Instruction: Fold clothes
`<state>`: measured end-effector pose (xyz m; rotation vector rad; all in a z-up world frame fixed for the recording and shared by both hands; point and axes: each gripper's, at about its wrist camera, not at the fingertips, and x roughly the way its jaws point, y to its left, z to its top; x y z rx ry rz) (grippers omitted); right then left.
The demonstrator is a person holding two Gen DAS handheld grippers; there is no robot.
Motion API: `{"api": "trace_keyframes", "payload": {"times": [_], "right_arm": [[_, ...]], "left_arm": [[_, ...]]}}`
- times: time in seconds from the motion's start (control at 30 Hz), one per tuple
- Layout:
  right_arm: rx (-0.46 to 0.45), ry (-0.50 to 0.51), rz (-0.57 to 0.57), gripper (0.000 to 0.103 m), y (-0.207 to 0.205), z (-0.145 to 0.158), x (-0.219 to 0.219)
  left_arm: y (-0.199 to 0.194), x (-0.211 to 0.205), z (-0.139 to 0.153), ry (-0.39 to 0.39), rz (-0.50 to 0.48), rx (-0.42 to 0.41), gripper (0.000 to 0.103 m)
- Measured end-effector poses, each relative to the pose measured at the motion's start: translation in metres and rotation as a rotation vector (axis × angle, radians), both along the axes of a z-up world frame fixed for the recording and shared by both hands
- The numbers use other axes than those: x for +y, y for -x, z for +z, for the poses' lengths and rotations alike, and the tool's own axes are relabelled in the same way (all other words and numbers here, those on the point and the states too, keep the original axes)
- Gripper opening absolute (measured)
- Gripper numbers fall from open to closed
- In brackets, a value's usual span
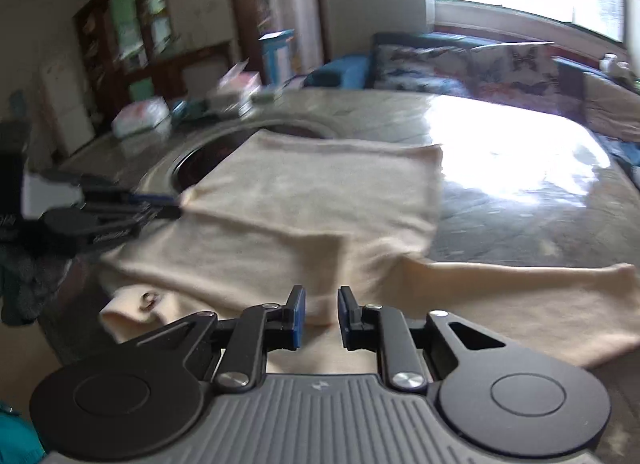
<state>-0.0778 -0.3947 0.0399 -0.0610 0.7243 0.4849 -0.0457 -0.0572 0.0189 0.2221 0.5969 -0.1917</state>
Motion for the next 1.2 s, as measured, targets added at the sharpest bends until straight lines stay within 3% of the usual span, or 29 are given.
{"api": "trace_keyframes", "payload": {"times": [0.3,0.63,0.8,0.9,1.03,1.2], "right_arm": [[-0.016,0.002,-0.445,0.022,-0.01,-0.004,-0.116],[0.017,-0.134,-0.735,0.029,-0.028,-0.032,-0.192],[-0.018,-0.129,-0.754,0.028,-0.032,-0.038,-0.191],[-0.034,-0.094,-0.736,0.01,-0.035,-0.04,-0.186],[-0.053,-0.128,-0.729,0.004,-0.032,-0.032,-0.187],[-0.109,-0.18,-0.641,0.004,-0.024,0.0,-0.174]], "left_arm": [[0.004,-0.022,0.001,-0.009,-0.057,0.007,0.016],[0.006,-0.03,0.002,-0.034,-0.056,0.016,0.016],[0.008,-0.032,0.0,-0.047,-0.055,0.026,0.016],[0.009,-0.032,0.0,-0.051,-0.05,0.029,0.016],[0.011,-0.032,0.001,-0.05,-0.05,0.022,0.016],[0.014,-0.032,0.004,-0.043,-0.051,-0.004,0.03]]}}
